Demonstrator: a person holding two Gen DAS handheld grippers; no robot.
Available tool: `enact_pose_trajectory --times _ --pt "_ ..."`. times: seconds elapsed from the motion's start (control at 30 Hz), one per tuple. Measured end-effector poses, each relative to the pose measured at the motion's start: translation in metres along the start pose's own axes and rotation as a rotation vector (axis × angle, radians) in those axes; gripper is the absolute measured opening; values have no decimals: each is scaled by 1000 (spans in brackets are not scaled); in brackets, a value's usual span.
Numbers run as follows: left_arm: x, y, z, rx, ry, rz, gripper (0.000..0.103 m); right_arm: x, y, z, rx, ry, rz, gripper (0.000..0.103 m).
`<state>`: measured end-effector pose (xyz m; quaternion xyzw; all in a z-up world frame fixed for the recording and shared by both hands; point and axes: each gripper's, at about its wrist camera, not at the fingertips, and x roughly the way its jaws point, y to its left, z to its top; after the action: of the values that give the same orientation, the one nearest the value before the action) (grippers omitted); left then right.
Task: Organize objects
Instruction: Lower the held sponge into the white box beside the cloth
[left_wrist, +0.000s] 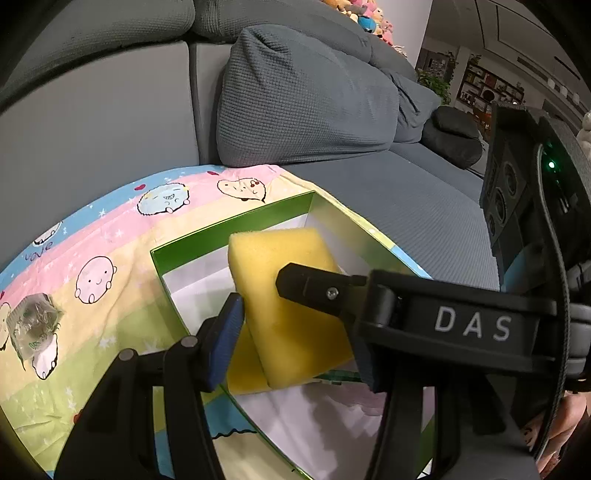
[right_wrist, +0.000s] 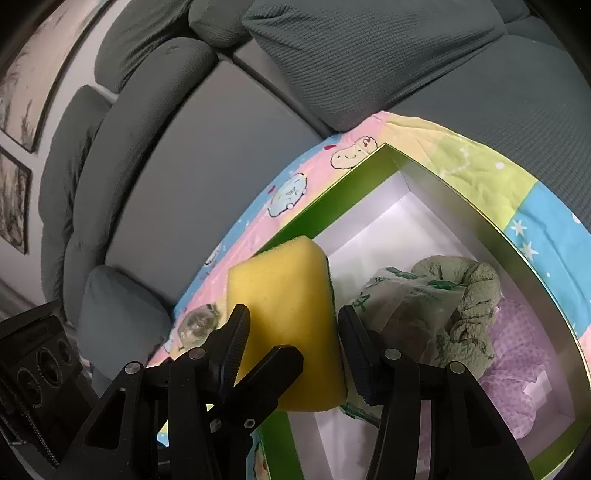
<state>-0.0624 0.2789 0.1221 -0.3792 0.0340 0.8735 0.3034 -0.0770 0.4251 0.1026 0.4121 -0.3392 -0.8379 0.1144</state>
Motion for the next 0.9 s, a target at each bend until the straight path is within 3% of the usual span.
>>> enact_pose_trajectory --times 0.7,0.9 --pt "8 14 -2 -73 31 -33 54 9 2 1 -13 -10 -90 53" --pt "6 15 -3 -70 32 -13 54 11 4 1 -20 -20 -113 53"
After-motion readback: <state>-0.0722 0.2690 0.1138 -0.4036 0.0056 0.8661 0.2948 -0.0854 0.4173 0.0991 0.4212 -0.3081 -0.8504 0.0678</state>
